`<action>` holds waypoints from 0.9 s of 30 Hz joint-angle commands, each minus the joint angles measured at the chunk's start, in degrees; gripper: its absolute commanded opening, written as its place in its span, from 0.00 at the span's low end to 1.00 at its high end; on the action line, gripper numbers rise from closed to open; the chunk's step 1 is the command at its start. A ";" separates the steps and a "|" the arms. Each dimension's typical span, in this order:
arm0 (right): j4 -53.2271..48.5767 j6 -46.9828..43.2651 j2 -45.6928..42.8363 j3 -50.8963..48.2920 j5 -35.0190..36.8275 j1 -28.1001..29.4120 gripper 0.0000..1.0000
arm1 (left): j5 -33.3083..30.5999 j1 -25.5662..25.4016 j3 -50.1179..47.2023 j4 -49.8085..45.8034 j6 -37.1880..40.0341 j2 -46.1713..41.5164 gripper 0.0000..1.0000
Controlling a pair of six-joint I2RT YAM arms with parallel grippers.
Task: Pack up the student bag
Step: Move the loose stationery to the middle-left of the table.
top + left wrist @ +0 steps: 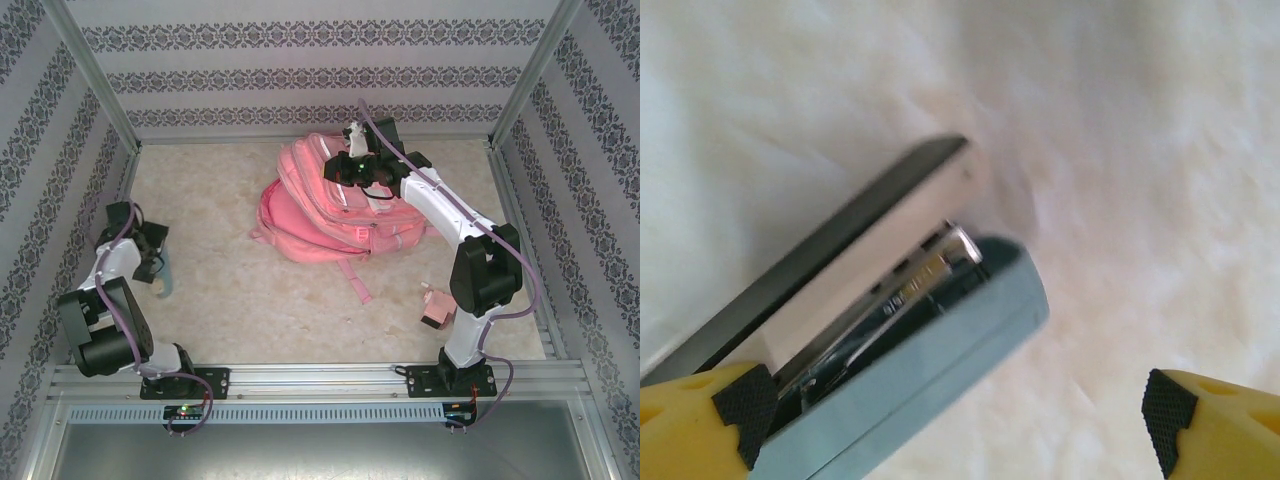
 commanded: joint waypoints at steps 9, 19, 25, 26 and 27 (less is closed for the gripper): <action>2.31 0.05 -0.96 -0.23 -1.34 0.90 0.00 | 6.93 -16.47 4.76 -4.88 -7.82 3.89 0.98; 4.49 0.45 -3.11 -4.43 -1.25 0.98 0.00 | -5.04 -16.34 4.88 -18.47 4.78 -3.26 0.78; 4.97 0.71 -3.10 -4.80 -1.69 1.07 0.00 | -7.85 -15.40 2.77 -16.26 8.85 -2.95 0.51; 4.92 0.75 -3.19 -4.87 -1.69 1.07 0.00 | -7.59 -15.11 2.77 -15.63 9.35 -2.04 0.48; 4.93 0.75 -3.24 -4.88 -1.68 1.07 0.00 | -7.24 -14.84 2.88 -15.04 9.82 -1.17 0.45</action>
